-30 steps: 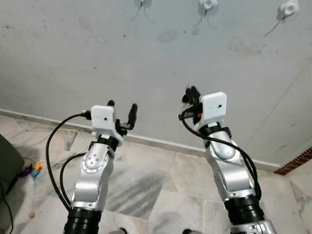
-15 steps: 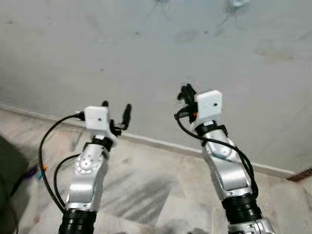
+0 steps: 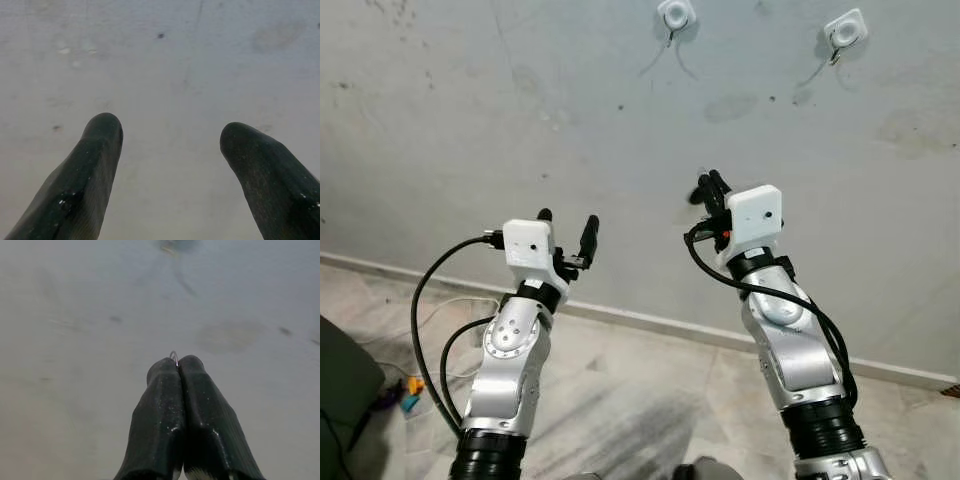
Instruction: Hang keys on a hook
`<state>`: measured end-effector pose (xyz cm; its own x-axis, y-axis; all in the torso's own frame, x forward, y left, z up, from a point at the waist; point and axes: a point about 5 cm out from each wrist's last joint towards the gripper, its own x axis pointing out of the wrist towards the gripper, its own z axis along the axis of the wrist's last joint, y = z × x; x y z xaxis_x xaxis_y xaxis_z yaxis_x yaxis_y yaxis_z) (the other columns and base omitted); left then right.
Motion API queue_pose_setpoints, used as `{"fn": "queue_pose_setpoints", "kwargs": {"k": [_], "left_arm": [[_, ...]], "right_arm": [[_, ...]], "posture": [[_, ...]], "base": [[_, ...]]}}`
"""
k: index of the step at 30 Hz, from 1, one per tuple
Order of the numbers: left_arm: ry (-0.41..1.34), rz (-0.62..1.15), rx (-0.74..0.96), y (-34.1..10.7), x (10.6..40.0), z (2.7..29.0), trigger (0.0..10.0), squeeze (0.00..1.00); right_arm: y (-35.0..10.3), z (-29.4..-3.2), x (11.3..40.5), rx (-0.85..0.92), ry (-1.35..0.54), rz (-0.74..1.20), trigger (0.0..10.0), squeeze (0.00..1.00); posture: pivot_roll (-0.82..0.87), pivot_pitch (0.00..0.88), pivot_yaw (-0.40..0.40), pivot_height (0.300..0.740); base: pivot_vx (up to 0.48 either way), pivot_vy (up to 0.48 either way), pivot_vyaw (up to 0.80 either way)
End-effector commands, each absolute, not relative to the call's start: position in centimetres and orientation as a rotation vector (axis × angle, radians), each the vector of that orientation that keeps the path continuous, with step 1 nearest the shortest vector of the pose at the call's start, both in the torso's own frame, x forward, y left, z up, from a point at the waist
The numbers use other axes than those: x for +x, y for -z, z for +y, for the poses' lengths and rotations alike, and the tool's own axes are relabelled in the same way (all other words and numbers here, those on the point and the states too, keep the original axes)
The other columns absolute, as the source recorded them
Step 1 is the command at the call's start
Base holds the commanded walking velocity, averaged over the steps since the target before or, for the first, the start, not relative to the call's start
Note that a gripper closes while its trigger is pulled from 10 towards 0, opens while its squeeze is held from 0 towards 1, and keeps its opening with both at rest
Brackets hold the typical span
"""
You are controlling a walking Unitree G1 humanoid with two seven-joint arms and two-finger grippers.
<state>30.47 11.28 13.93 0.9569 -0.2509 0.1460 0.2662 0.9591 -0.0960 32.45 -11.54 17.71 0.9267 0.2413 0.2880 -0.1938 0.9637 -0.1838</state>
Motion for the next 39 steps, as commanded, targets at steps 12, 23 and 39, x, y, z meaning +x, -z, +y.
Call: {"fn": "queue_pose_setpoints", "kwargs": {"k": [12, 23, 39], "left_arm": [[0.237, -0.105, -0.096, -13.3, 30.4, 12.0, 10.0, 0.0], [0.227, -0.054, -0.072, -11.5, 29.8, 12.4, 10.0, 0.0], [0.218, -0.052, -0.062, -11.1, 29.3, 12.3, 10.0, 0.0]], "right_arm": [[-18.8, -11.0, 32.5, -0.134, -0.208, -0.365, 10.0, 0.0], [-20.5, -11.1, 33.2, -0.124, -0.211, -0.411, 10.0, 0.0], [-24.0, -12.2, 35.1, -0.108, -0.11, -0.509, 10.0, 0.0]], "posture": [[0.02, 0.143, 0.032, 0.74], [0.02, 0.15, 0.022, 0.74], [0.04, 0.168, 0.007, 0.74]], "base": [[0.227, 0.192, 0.0], [0.0, 0.0, 0.0], [0.0, 0.0, 0.0]]}}
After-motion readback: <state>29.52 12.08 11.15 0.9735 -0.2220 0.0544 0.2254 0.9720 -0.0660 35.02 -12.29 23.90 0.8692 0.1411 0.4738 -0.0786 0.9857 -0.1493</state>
